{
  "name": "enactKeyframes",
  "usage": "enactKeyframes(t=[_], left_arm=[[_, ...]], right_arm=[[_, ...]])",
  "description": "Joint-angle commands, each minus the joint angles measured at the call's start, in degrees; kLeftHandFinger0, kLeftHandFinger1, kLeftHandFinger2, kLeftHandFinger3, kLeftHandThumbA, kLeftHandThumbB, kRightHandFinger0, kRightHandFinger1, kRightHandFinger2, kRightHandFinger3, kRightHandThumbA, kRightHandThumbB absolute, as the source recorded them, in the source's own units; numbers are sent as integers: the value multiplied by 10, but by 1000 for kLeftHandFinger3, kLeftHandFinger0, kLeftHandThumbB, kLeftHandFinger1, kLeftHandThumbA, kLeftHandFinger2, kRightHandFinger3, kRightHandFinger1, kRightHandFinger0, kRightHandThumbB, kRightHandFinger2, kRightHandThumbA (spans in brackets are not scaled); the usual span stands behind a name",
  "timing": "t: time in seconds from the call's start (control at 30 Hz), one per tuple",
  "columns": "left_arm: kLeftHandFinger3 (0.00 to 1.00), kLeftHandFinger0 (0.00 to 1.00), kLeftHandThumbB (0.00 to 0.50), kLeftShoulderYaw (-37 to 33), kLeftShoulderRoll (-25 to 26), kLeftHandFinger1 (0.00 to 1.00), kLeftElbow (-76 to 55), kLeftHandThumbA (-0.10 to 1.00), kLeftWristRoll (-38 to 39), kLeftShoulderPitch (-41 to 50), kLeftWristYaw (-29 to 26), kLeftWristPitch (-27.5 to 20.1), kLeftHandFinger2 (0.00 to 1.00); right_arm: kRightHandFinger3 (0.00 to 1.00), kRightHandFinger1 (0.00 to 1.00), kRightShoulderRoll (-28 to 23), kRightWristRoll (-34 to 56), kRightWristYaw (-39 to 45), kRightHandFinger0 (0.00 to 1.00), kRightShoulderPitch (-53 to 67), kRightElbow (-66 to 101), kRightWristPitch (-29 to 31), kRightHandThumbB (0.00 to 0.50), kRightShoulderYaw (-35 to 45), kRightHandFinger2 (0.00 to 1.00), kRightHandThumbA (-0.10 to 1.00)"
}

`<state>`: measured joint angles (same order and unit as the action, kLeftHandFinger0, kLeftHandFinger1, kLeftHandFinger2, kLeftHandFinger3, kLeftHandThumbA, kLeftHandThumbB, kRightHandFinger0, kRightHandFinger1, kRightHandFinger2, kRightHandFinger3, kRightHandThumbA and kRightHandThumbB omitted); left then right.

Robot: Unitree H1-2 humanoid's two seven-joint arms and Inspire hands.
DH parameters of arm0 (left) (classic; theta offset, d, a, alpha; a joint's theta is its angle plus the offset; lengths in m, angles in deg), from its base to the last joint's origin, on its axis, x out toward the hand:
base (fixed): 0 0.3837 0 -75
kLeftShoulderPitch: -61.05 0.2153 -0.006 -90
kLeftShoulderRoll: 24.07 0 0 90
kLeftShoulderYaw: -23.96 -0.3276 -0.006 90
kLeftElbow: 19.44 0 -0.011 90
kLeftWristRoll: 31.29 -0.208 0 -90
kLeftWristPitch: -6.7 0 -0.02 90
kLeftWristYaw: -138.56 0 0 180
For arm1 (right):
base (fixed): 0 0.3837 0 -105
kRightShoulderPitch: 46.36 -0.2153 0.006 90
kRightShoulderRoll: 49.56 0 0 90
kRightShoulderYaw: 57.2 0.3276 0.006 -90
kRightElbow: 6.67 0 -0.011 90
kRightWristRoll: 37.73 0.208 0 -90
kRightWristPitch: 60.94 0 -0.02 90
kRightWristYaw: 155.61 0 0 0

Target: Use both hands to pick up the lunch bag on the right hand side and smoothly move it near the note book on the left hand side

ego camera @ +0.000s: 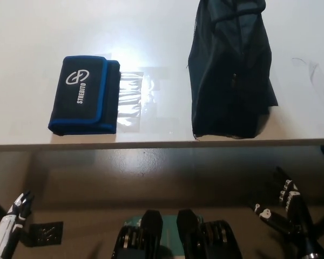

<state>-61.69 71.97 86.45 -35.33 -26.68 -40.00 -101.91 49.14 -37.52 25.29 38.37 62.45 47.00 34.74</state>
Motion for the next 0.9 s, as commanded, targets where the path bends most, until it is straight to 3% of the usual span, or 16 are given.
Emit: enactKeyframes(t=[0.0, 0.1, 0.17, 0.23, 0.3, 0.37, 0.47, 0.5, 0.67, 0.73, 0.8, 0.87], left_arm=[[1000, 1000, 191, -15, 36, 1000, -55, 1000, -38, 2, 10, -83, 1000], [1000, 1000, 218, -18, 38, 1000, -80, 1000, -12, 8, 24, -83, 1000], [1000, 1000, 279, -16, 32, 1000, -92, 1000, 13, 12, 35, -83, 1000], [1000, 1000, 284, -16, 29, 980, -125, 1000, 27, 19, 42, -83, 941], [1000, 988, 289, -16, 28, 913, -146, 1000, 34, 23, 47, -83, 894], [1000, 980, 301, -16, 28, 907, -167, 1000, 40, 27, 53, -83, 895], [1000, 1000, 278, -20, 30, 934, -211, 1000, 56, 33, 64, -79, 921], [1000, 1000, 293, -20, 30, 939, -223, 1000, 59, 35, 67, -75, 931], [1000, 1000, 302, -19, 27, 940, -307, 1000, 95, 33, 73, -50, 979], [1000, 994, 298, -20, 26, 953, -337, 1000, 102, 24, 75, -43, 1000], [1000, 1000, 320, -21, 24, 1000, -365, 1000, 115, 15, 75, -21, 1000], [1000, 1000, 314, -23, 23, 1000, -382, 1000, 126, 4, 77, -9, 1000]], right_arm=[[813, 599, -10, -11, -15, 607, 1, 79, 90, 180, 10, 700, 1000], [684, 497, -5, -18, -30, 535, 10, 112, 90, 220, 15, 561, 1000], [651, 447, 0, -14, -30, 494, 14, 130, 90, 192, 19, 520, 1000], [652, 418, 11, 6, -20, 445, 17, 155, 90, 182, 26, 532, 985], [663, 422, 17, 14, -13, 441, 18, 169, 90, 158, 30, 544, 982], [678, 441, 19, 8, -17, 463, 20, 185, 90, 156, 30, 558, 1000], [741, 520, 23, 10, -17, 545, 26, 215, 90, 136, 35, 611, 1000], [770, 541, 24, 11, -17, 558, 27, 221, 90, 131, 36, 626, 1000], [899, 682, 27, 32, -9, 692, 27, 265, 90, 155, 53, 776, 1000], [975, 796, 28, 36, -9, 813, 24, 280, 90, 158, 61, 887, 1000], [1000, 965, 25, 38, -7, 958, 20, 288, 90, 198, 65, 1000, 1000], [1000, 1000, 22, 39, -4, 1000, 15, 292, 90, 220, 67, 1000, 1000]])
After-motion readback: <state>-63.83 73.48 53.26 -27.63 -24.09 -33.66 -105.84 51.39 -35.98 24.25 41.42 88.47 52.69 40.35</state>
